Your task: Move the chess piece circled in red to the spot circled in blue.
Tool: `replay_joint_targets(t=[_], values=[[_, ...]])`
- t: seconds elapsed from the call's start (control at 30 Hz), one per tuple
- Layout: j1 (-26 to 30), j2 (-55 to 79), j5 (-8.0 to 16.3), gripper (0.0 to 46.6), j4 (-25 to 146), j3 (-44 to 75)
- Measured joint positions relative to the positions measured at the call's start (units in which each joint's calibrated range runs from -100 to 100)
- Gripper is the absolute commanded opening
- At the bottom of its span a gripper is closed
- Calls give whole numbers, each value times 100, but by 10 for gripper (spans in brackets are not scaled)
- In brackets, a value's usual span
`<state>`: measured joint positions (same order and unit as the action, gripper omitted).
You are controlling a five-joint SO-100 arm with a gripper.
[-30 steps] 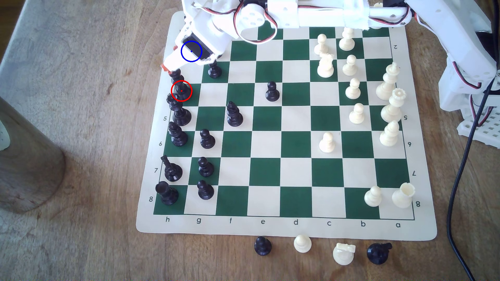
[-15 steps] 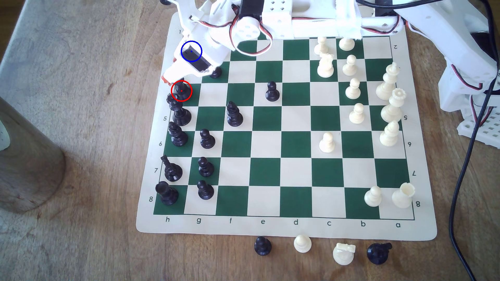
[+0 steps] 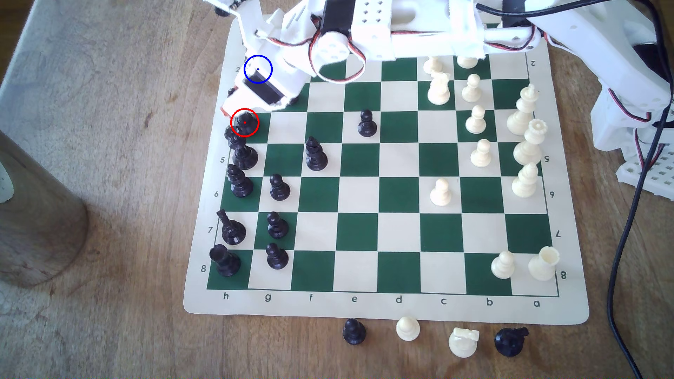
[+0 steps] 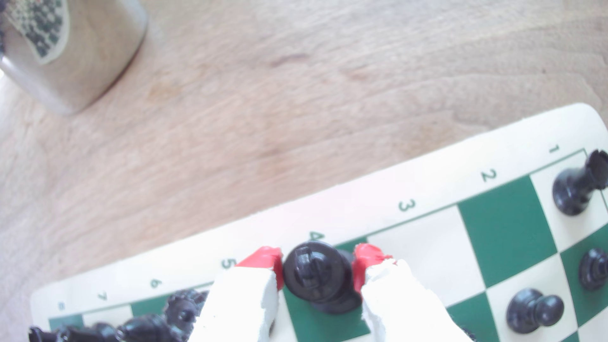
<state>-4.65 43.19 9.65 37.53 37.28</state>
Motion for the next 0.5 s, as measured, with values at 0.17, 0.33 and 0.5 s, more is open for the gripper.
replay_joint_targets(t=[0.17, 0.33, 0.5], values=[[-7, 17, 0, 3, 0, 0], [-15, 17, 0, 3, -32, 36], [-15, 17, 0, 3, -32, 81]])
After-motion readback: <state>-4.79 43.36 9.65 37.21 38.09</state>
